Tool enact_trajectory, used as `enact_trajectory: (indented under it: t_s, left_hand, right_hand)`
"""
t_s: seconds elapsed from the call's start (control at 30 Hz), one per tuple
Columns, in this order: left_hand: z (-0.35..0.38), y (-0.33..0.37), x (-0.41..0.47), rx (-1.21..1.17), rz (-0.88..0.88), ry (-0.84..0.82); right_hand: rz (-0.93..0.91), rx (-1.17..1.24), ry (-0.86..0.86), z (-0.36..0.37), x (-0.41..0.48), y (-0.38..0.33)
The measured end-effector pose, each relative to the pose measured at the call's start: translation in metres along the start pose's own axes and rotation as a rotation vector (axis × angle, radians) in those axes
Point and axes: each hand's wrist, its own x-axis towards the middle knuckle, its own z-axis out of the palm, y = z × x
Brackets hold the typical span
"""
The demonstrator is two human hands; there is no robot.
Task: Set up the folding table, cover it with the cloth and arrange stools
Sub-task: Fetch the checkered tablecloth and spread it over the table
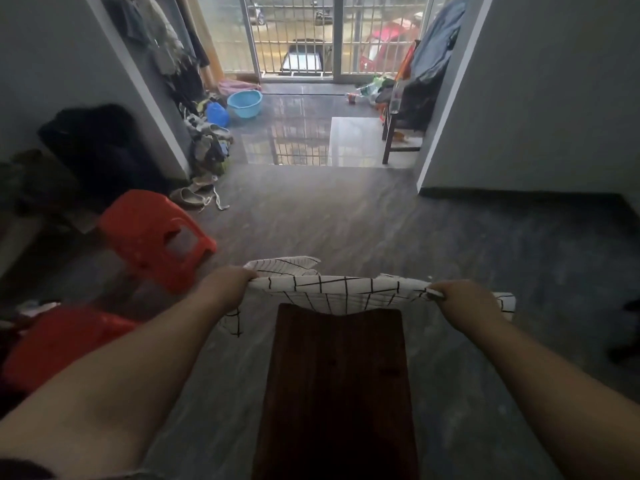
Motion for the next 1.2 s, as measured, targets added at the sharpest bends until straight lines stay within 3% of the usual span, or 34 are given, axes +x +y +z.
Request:
enact_trajectory:
  t_s: [0.37, 0.57, 0.7, 0.93, 1.2]
  left_hand:
    - [0.106, -0.016, -0.076, -0.035, 0.005, -0.189]
    - [0.148, -0.032, -0.125, -0.105, 0.052, -0.168]
    - [0.177, -0.045, -0.166, -0.118, 0.072, -0.162]
    - [0.246, -0.053, -0.227, -0.133, 0.117, -0.160]
    - [0.341, -0.054, -0.270, -0.071, 0.070, -0.217]
  right_hand:
    - [-0.015, 0.016, -0.206, 0.094, -0.101, -0.011]
    - [0.019, 0.126, -0.257, 0.116, -0.165, -0.028]
    - [0.012, 0.116, -0.194, 0.134, -0.213, -0.050]
    - [0.144, 0.169, -0.226, 0.205, -0.285, -0.051]
    - [0.164, 0.157, -0.300, 0.275, -0.326, -0.051]
